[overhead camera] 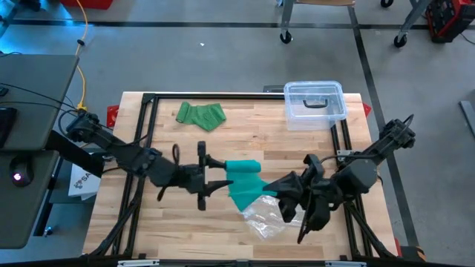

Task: Roll bandage
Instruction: Roll the blue bandage

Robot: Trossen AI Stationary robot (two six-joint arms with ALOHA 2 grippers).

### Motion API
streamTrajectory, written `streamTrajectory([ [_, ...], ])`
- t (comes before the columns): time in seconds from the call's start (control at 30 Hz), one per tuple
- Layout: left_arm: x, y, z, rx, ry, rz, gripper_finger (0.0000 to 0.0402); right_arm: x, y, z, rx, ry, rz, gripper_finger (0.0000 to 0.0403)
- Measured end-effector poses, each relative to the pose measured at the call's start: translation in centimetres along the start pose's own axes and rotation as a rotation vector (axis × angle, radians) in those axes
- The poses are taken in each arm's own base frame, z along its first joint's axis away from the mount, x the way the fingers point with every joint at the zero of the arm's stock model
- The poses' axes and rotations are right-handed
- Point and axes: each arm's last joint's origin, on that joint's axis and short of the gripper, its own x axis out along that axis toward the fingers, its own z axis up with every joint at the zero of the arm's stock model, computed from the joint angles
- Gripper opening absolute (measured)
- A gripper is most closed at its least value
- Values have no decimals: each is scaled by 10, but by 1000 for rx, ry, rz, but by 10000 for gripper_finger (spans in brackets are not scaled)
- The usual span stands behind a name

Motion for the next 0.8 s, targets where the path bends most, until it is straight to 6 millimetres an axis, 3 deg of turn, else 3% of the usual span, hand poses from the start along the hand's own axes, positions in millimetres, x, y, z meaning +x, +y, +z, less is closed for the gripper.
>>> streamTrajectory([
  [0.2,12,9,-10,-32,26,-28,186,2,-26,8,41,-14,-68,0],
  [0.47,35,-10,-21,-10,61,-40,183,5,-59,8,64,4,-161,0],
  [0.6,44,-18,-25,7,71,-45,162,7,-64,5,60,50,-166,0],
  [0.8,45,-14,-24,11,51,-24,126,8,-59,5,47,72,-126,0],
])
